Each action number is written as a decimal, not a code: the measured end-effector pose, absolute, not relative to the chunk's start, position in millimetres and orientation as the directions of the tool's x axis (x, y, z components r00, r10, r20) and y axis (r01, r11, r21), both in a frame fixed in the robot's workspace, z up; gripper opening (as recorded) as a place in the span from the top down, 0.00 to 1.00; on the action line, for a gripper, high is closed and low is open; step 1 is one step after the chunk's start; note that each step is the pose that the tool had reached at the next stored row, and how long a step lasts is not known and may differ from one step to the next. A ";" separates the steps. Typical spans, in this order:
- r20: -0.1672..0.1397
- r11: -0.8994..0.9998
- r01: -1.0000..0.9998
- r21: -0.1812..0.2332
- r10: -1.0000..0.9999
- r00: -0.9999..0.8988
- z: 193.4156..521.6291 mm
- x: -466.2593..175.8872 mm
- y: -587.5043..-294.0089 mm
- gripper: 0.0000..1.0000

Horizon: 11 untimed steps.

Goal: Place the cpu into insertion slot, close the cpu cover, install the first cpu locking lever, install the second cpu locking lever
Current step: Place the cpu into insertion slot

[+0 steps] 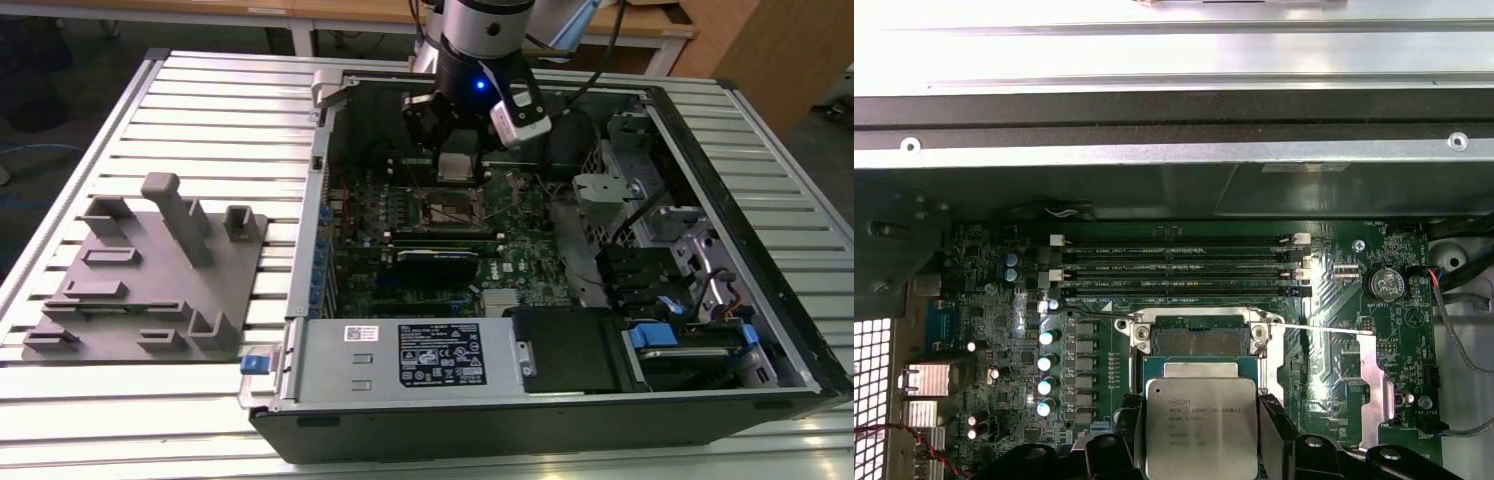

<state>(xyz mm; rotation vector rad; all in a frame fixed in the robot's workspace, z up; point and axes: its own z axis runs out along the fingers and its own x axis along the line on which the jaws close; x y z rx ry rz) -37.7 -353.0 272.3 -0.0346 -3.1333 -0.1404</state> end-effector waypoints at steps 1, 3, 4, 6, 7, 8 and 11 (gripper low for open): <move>0.006 0.996 0.022 0.089 0.022 -1.000 272.3 -37.7 -353.0 0.46; 0.006 0.996 0.022 0.089 0.022 -1.000 272.1 -37.7 -353.0 0.46; 0.006 0.996 0.022 0.090 0.022 -1.000 271.6 -37.7 -353.0 0.46; 0.005 0.996 0.022 0.089 0.022 -1.000 270.2 -37.9 -353.0 0.46; 0.004 0.996 0.022 0.089 0.022 -1.000 268.6 -37.9 -353.0 0.46; 0.003 0.996 0.022 0.089 0.022 -1.000 267.0 -37.9 -353.0 0.46; -0.005 0.996 0.020 0.089 0.020 -1.000 263.4 -38.0 -353.0 0.46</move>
